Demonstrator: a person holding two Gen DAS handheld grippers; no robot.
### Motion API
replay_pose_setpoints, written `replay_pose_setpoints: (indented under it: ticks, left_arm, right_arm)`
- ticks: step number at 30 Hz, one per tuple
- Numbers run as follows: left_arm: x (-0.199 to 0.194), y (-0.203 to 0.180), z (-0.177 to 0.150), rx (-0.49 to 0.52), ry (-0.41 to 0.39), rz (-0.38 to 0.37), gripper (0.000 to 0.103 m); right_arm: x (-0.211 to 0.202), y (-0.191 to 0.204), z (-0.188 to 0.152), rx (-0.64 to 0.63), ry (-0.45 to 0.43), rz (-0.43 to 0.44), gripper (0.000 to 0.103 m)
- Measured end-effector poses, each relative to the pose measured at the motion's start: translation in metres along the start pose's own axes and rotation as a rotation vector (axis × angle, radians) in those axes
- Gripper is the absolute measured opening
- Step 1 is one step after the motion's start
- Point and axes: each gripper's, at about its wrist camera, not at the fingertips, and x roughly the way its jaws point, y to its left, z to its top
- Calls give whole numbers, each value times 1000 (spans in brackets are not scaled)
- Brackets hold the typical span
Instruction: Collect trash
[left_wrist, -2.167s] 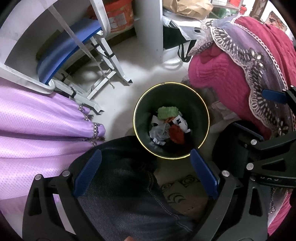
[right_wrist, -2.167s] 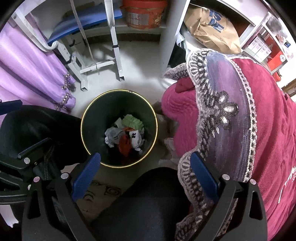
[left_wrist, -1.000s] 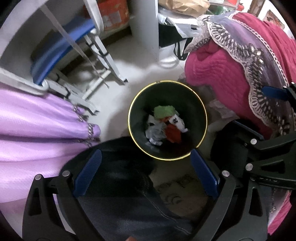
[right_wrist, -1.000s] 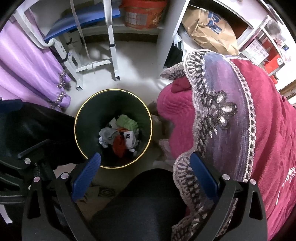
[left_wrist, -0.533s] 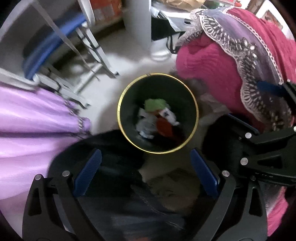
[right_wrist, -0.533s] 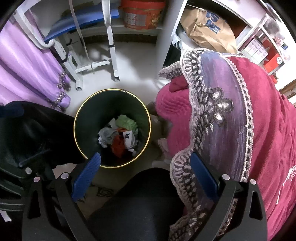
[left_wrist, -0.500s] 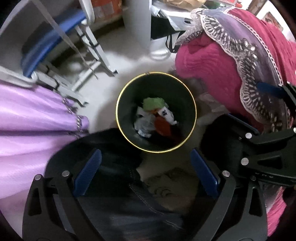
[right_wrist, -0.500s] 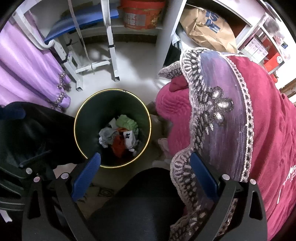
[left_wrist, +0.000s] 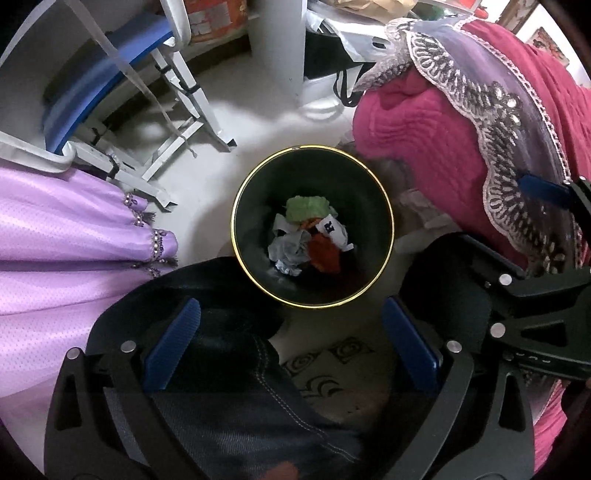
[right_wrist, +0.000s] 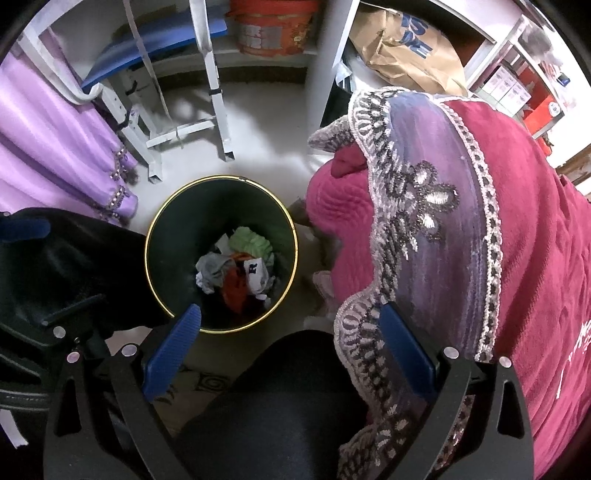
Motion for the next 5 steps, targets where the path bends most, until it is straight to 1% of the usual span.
replay_pose_setpoints:
  ticks: [5]
  left_arm:
    - [-4, 0, 0, 2, -17, 38, 97]
  right_arm:
    - [0, -1, -1, -4, 3, -4, 93]
